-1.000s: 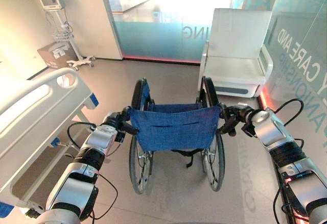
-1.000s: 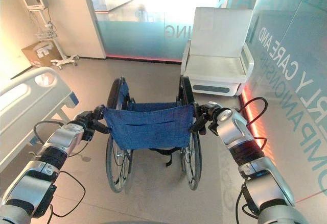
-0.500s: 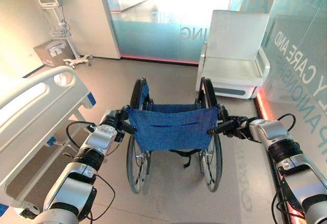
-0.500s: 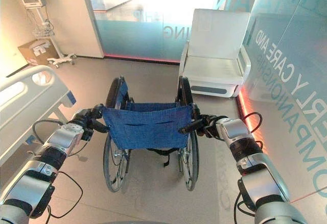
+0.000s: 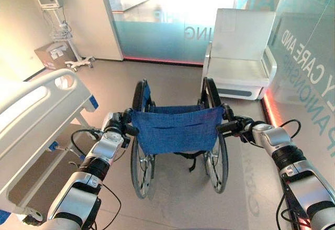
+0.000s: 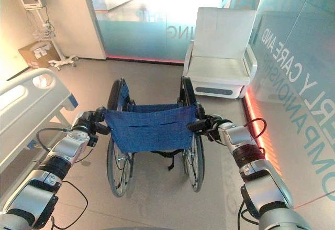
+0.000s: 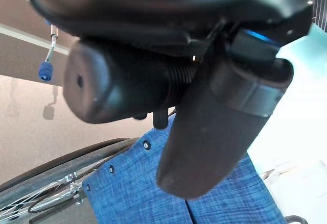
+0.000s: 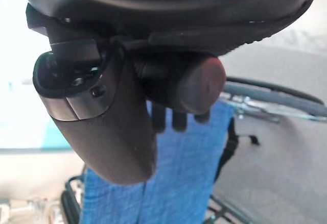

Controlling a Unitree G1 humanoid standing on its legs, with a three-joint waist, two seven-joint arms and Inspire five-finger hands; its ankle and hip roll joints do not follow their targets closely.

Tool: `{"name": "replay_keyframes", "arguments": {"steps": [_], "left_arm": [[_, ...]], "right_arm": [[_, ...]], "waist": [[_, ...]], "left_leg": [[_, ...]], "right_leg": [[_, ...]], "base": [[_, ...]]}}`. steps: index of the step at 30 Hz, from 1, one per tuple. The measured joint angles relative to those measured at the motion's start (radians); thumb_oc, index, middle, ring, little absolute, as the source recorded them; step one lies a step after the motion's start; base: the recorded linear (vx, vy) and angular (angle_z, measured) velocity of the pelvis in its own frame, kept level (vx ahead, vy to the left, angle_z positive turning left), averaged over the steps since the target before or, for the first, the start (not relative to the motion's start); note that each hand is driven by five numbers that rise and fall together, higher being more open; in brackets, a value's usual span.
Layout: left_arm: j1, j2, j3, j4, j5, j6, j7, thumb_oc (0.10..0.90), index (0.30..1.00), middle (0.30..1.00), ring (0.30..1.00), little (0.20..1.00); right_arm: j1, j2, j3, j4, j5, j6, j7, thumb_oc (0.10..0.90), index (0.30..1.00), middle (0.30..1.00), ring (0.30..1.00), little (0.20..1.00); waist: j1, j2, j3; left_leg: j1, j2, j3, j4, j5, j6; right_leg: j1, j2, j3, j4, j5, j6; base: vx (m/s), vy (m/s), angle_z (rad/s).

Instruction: Push the wheelchair next to the bed

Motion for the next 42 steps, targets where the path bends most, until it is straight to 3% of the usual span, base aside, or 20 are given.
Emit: {"name": "replay_keyframes", "arguments": {"steps": [7, 20, 31, 33, 34, 36, 37, 39, 41, 42], "left_arm": [[-0.002, -0.011, 0.008, 0.001, 0.003, -0.004, 0.005, 0.4, 0.3, 0.3, 0.3, 0.3], [-0.002, -0.033, 0.035, -0.013, 0.009, -0.024, 0.026, 0.4, 0.3, 0.3, 0.3, 0.3], [-0.009, -0.039, 0.039, -0.018, -0.001, -0.045, 0.03, 0.4, 0.3, 0.3, 0.3, 0.3], [-0.019, -0.041, 0.042, -0.017, -0.003, -0.049, 0.03, 0.4, 0.3, 0.3, 0.3, 0.3], [-0.033, -0.043, 0.043, -0.013, -0.004, -0.055, 0.031, 0.4, 0.3, 0.3, 0.3, 0.3], [-0.055, -0.047, 0.041, -0.008, -0.005, -0.066, 0.034, 0.4, 0.3, 0.3, 0.3, 0.3], [-0.058, -0.044, 0.035, -0.011, -0.004, -0.067, 0.034, 0.4, 0.3, 0.3, 0.3, 0.3], [-0.057, -0.025, 0.024, -0.026, -0.003, -0.067, 0.034, 0.4, 0.3, 0.3, 0.3, 0.3], [-0.068, -0.002, 0.013, -0.017, -0.001, -0.085, 0.034, 0.4, 0.3, 0.3, 0.3, 0.3], [-0.068, 0.004, 0.013, -0.013, -0.002, -0.09, 0.034, 0.4, 0.3, 0.3, 0.3, 0.3]], "right_arm": [[-0.007, -0.003, 0.001, -0.013, -0.037, -0.009, -0.01, 0.4, 0.3, 0.3, 0.3, 0.3], [-0.002, -0.003, 0.018, -0.107, -0.257, -0.01, -0.048, 0.4, 0.3, 0.3, 0.3, 0.3], [0.006, -0.003, 0.0, -0.13, -0.293, -0.024, -0.067, 0.4, 0.3, 0.3, 0.3, 0.3], [0.001, -0.006, -0.012, -0.129, -0.293, -0.04, -0.072, 0.4, 0.3, 0.3, 0.3, 0.3], [-0.009, -0.011, -0.022, -0.128, -0.293, -0.051, -0.074, 0.4, 0.3, 0.3, 0.3, 0.3], [-0.008, -0.027, -0.025, -0.131, -0.289, -0.066, -0.078, 0.4, 0.3, 0.3, 0.3, 0.3], [-0.005, -0.027, -0.026, -0.131, -0.284, -0.067, -0.08, 0.4, 0.3, 0.3, 0.3, 0.3], [0.019, -0.026, -0.032, -0.14, -0.255, -0.084, -0.089, 0.4, 0.3, 0.3, 0.3, 0.3], [0.037, -0.008, -0.046, -0.16, -0.253, -0.099, -0.101, 0.4, 0.3, 0.3, 0.3, 0.3], [0.037, 0.0, -0.052, -0.162, -0.253, -0.101, -0.102, 0.4, 0.3, 0.3, 0.3, 0.3]], "waist": [[0.0, 0.01, 0.006], [0.001, 0.029, 0.035], [-0.004, 0.03, 0.062], [-0.012, 0.035, 0.087], [-0.01, 0.043, 0.116], [-0.014, 0.052, 0.144], [-0.014, 0.043, 0.149], [-0.017, 0.032, 0.162], [-0.028, 0.003, 0.173], [-0.028, -0.002, 0.177]], "left_leg": [[0.0, 0.0, 0.0, 0.0, 0.0, 0.0], [-0.001, -0.001, -0.001, 0.0, 0.0, 0.0], [0.001, -0.015, 0.008, -0.004, -0.001, 0.001], [0.008, -0.022, 0.009, -0.006, -0.005, 0.004], [0.004, -0.018, 0.008, 0.014, -0.019, 0.024], [0.004, -0.015, 0.004, 0.022, -0.023, 0.04], [0.014, -0.021, -0.013, 0.02, -0.026, 0.05], [0.022, -0.027, -0.037, 0.028, -0.027, 0.063], [0.008, -0.037, -0.054, 0.047, -0.039, 0.054], [0.01, -0.037, -0.055, 0.051, -0.042, 0.049]], "right_leg": [[0.0, 0.0, 0.0, 0.0, 0.0, 0.0], [0.002, -0.001, -0.001, 0.001, 0.0, 0.0], [-0.011, -0.021, -0.019, 0.039, -0.011, 0.005], [-0.043, -0.039, -0.028, 0.132, -0.042, 0.012], [-0.102, -0.064, -0.027, 0.262, -0.071, 0.025], [-0.227, -0.12, -0.024, 0.519, -0.073, 0.029], [-0.267, -0.147, -0.019, 0.604, -0.071, 0.034], [-0.329, -0.183, -0.019, 0.586, -0.101, 0.055], [-0.359, -0.262, -0.006, 0.362, -0.051, 0.129], [-0.359, -0.279, 0.006, 0.312, -0.044, 0.138]], "base": [[0.0, 0.0, 0.0], [0.04, 0.038, 0.01], [0.08, 0.157, 0.01], [0.11, 0.11, -0.07], [0.11, 0.012, -0.12], [0.22, -0.07, -0.08], [0.3, -0.156, -0.09], [0.31, -0.204, 0.01], [0.45, -0.372, 0.21], [0.37, -0.354, 0.13]]}}
